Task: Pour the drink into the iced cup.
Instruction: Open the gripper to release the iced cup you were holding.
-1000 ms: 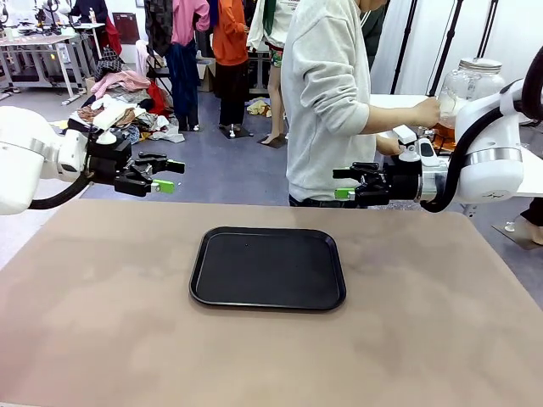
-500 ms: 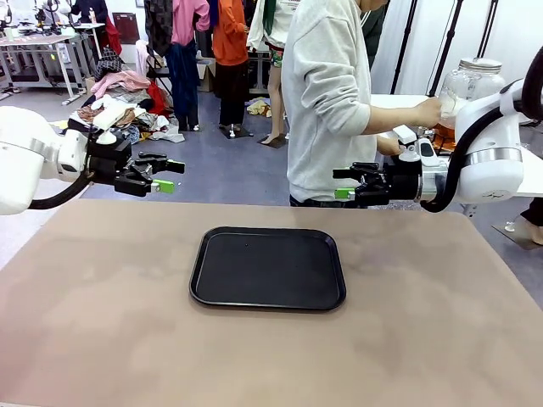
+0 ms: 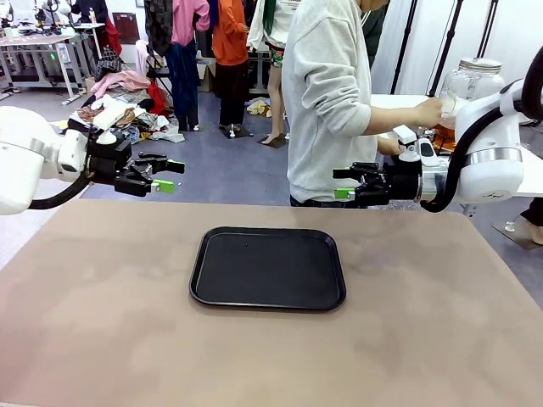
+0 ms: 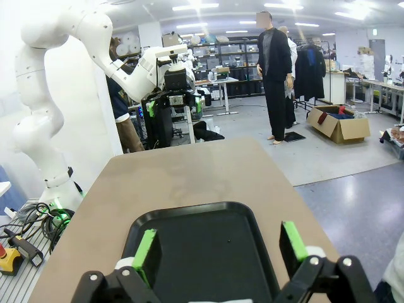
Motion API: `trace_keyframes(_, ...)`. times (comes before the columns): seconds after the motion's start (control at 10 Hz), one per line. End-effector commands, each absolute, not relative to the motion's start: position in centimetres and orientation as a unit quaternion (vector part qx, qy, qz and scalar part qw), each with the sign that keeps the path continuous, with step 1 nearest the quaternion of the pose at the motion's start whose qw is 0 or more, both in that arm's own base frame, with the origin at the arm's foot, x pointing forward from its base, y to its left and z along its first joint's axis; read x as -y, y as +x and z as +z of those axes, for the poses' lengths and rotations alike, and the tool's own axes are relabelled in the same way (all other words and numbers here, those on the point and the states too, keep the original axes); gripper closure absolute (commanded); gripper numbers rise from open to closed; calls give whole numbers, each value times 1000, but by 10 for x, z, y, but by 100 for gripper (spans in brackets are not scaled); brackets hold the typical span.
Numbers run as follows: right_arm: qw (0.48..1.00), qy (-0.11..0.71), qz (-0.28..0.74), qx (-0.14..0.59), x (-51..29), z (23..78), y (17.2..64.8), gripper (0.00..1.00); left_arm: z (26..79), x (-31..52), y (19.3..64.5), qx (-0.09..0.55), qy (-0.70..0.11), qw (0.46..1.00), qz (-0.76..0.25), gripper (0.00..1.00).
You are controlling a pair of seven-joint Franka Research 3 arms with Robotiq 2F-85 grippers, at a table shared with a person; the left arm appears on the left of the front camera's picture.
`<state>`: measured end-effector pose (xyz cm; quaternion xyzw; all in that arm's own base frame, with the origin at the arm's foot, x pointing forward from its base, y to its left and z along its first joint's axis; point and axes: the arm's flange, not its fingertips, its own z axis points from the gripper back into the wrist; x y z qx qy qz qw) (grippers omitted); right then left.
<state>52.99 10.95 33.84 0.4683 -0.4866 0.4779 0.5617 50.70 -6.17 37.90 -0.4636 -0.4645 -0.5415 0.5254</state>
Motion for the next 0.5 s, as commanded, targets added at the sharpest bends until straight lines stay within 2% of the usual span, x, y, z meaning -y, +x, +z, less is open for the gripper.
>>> trace_keyframes(0.0,562,468,478,486,-111,340,531,0,380,61,507,467,-462,526,-540,0)
trace_keyframes(0.4,562,468,478,486,-111,340,531,0,380,61,507,467,-462,526,-540,0)
